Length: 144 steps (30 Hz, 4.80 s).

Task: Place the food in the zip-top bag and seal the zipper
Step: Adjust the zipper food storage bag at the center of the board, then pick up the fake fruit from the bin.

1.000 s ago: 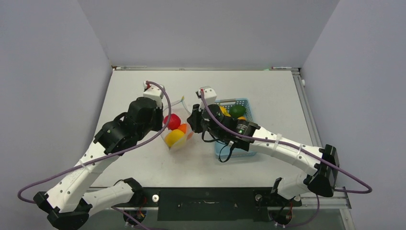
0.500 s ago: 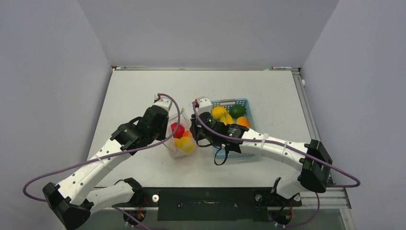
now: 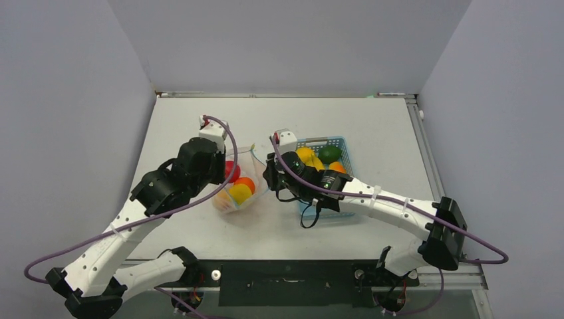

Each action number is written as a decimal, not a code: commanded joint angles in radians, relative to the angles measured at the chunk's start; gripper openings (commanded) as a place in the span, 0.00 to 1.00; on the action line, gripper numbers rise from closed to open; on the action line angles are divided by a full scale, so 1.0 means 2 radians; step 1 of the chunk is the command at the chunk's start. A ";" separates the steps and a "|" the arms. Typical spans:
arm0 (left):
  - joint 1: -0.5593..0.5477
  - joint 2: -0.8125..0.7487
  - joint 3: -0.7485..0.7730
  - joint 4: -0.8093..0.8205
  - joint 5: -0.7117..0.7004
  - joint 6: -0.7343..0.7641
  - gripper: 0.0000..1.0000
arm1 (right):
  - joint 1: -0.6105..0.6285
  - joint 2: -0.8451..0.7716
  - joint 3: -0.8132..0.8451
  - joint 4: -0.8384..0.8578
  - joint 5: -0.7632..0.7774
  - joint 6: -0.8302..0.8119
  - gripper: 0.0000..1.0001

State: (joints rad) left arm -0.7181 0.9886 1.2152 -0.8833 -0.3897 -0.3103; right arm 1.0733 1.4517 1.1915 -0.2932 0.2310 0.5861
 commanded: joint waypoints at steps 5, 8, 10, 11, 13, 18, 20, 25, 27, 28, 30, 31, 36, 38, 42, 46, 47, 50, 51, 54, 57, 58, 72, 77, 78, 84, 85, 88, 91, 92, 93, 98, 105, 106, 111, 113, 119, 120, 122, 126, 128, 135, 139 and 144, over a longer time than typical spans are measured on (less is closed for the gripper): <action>0.001 -0.017 -0.009 0.018 0.023 -0.006 0.00 | 0.000 -0.019 0.004 0.024 0.011 -0.001 0.05; 0.005 -0.002 -0.054 0.039 0.025 -0.015 0.00 | -0.001 -0.001 -0.010 0.034 0.001 0.006 0.05; 0.014 0.012 -0.078 0.055 0.041 -0.022 0.00 | -0.003 0.013 -0.017 0.038 -0.005 0.009 0.05; 0.023 0.022 -0.087 0.062 0.056 -0.025 0.00 | -0.003 0.020 -0.020 0.040 -0.006 0.010 0.05; 0.047 0.053 -0.095 0.068 0.087 -0.029 0.00 | -0.005 0.034 -0.020 0.038 -0.009 0.013 0.05; 0.052 0.064 -0.084 0.072 0.114 -0.029 0.00 | -0.005 0.031 -0.019 0.033 -0.007 0.011 0.05; 0.052 0.047 -0.075 0.072 0.117 -0.024 0.00 | -0.005 0.021 -0.015 0.030 -0.002 0.007 0.05; 0.052 0.017 -0.020 0.044 0.126 -0.017 0.00 | -0.003 -0.001 0.005 0.014 0.006 -0.001 0.05; 0.052 0.010 0.005 0.029 0.123 -0.012 0.00 | -0.002 -0.009 0.012 0.011 0.007 -0.003 0.05; 0.052 0.007 0.014 0.022 0.121 -0.010 0.00 | -0.001 -0.013 0.014 0.010 0.008 -0.003 0.05; 0.052 0.003 0.027 0.014 0.111 -0.006 0.00 | -0.001 -0.017 0.015 0.010 0.009 -0.005 0.05; 0.052 0.002 0.032 0.012 0.107 -0.004 0.00 | -0.001 -0.017 0.016 0.009 0.010 -0.005 0.05; 0.052 -0.001 0.018 0.016 0.095 0.000 0.00 | -0.001 -0.014 0.005 0.015 0.012 -0.003 0.05; 0.052 0.001 0.006 0.020 0.096 0.000 0.00 | -0.001 -0.009 0.001 0.017 0.010 -0.001 0.05; 0.052 0.007 -0.036 0.039 0.099 -0.006 0.00 | -0.001 0.006 -0.009 0.022 0.003 0.003 0.05; 0.052 0.010 -0.058 0.052 0.103 -0.010 0.00 | -0.001 0.011 -0.011 0.020 0.000 0.004 0.05; 0.052 0.009 -0.057 0.052 0.104 -0.010 0.00 | -0.001 0.010 -0.010 0.020 0.000 0.004 0.06; 0.052 0.008 -0.047 0.050 0.105 -0.005 0.00 | -0.001 0.005 -0.003 0.015 0.002 0.000 0.08; 0.052 0.007 -0.043 0.049 0.105 -0.002 0.00 | -0.001 0.001 0.000 0.013 0.003 -0.002 0.08; 0.052 0.002 -0.030 0.048 0.105 0.002 0.00 | -0.001 -0.008 0.008 0.010 0.009 -0.005 0.14; 0.052 0.002 -0.021 0.047 0.108 0.004 0.00 | -0.001 -0.016 0.013 0.008 0.016 -0.008 0.19; 0.052 0.002 -0.019 0.047 0.110 0.005 0.00 | -0.001 -0.019 0.016 0.008 0.019 -0.009 0.22; 0.052 -0.007 -0.037 0.082 0.128 0.022 0.00 | -0.002 -0.073 0.040 -0.036 0.076 -0.032 0.60; 0.052 -0.012 -0.047 0.100 0.139 0.022 0.00 | -0.020 -0.097 0.035 -0.075 0.111 -0.042 0.62; 0.053 -0.012 -0.047 0.101 0.140 0.022 0.00 | -0.029 -0.100 0.033 -0.083 0.113 -0.042 0.62; 0.059 -0.019 -0.057 0.117 0.150 0.019 0.00 | -0.080 -0.110 0.013 -0.120 0.123 -0.053 0.64; 0.060 -0.021 -0.061 0.120 0.152 0.018 0.00 | -0.086 -0.109 0.009 -0.123 0.125 -0.056 0.65; 0.067 -0.027 -0.076 0.132 0.159 0.013 0.00 | -0.102 -0.101 0.001 -0.133 0.132 -0.061 0.66; 0.074 -0.032 -0.092 0.141 0.171 0.008 0.00 | -0.119 -0.090 -0.007 -0.143 0.136 -0.066 0.67; 0.077 -0.034 -0.095 0.143 0.175 0.007 0.00 | -0.127 -0.086 -0.014 -0.144 0.135 -0.069 0.68; 0.080 -0.034 -0.098 0.144 0.178 0.007 0.00 | -0.131 -0.084 -0.018 -0.145 0.135 -0.071 0.68; 0.084 -0.036 -0.105 0.145 0.186 0.009 0.00 | -0.162 -0.067 -0.040 -0.143 0.131 -0.081 0.69; 0.085 -0.044 -0.114 0.143 0.183 0.013 0.00 | -0.188 -0.027 -0.060 -0.149 0.134 -0.088 0.70; 0.085 -0.046 -0.114 0.143 0.183 0.013 0.00 | -0.193 -0.019 -0.063 -0.148 0.133 -0.089 0.70; 0.087 -0.053 -0.119 0.141 0.179 0.013 0.00 | -0.207 0.011 -0.067 -0.142 0.132 -0.093 0.69; 0.087 -0.055 -0.119 0.141 0.179 0.013 0.00 | -0.211 0.022 -0.067 -0.135 0.132 -0.095 0.69; 0.087 -0.055 -0.120 0.140 0.176 0.015 0.00 | -0.222 0.062 -0.063 -0.127 0.132 -0.098 0.67; 0.087 -0.056 -0.120 0.139 0.173 0.015 0.00 | -0.223 0.068 -0.062 -0.125 0.132 -0.099 0.67; 0.087 -0.058 -0.120 0.138 0.170 0.016 0.00 | -0.225 0.078 -0.061 -0.120 0.133 -0.101 0.67; 0.087 -0.059 -0.121 0.137 0.170 0.016 0.00 | -0.233 0.098 -0.057 -0.115 0.135 -0.104 0.67; 0.087 -0.059 -0.121 0.138 0.171 0.016 0.00 | -0.235 0.107 -0.054 -0.113 0.142 -0.105 0.68; 0.087 -0.057 -0.121 0.137 0.171 0.017 0.00 | -0.240 0.139 -0.050 -0.104 0.149 -0.106 0.69; 0.087 -0.055 -0.121 0.136 0.169 0.018 0.00 | -0.240 0.149 -0.052 -0.099 0.147 -0.105 0.67; 0.087 -0.053 -0.121 0.135 0.167 0.019 0.00 | -0.240 0.148 -0.056 -0.093 0.145 -0.105 0.53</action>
State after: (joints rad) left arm -0.5495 0.8864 0.9710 -0.6426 -0.0456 -0.2829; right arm 0.5961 1.7645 1.0660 -0.5117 0.5003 0.3771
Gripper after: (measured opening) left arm 0.003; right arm 0.594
